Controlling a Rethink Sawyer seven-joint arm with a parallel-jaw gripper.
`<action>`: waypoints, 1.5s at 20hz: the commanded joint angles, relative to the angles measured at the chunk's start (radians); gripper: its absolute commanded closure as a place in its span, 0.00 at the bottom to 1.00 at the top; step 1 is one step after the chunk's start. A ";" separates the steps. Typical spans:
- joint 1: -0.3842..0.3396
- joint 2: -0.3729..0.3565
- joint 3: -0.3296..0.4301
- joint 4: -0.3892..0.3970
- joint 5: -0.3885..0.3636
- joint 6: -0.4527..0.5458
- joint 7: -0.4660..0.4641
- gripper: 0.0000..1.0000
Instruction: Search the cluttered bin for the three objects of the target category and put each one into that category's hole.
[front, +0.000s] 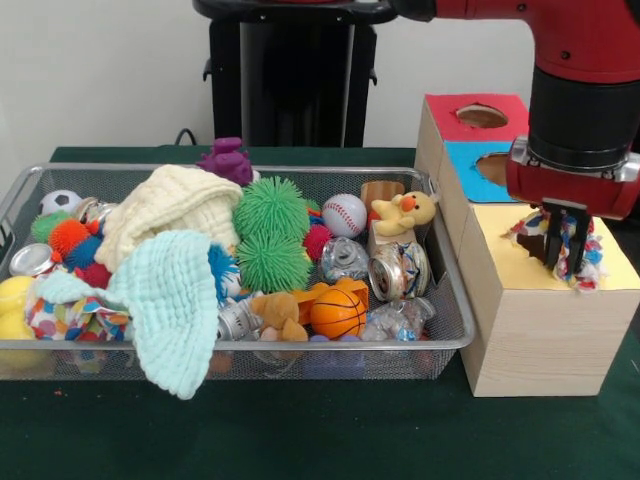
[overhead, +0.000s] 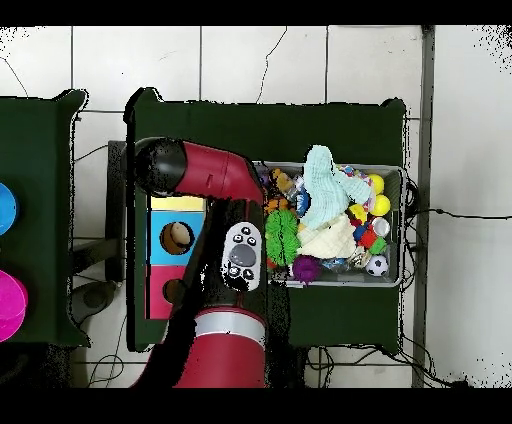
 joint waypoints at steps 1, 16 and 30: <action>0.025 0.106 -0.031 0.043 -0.027 0.273 0.275 1.00; -0.019 0.166 0.038 0.105 0.008 0.179 0.156 1.00; -0.254 0.203 0.391 0.224 -0.148 -0.535 -0.036 1.00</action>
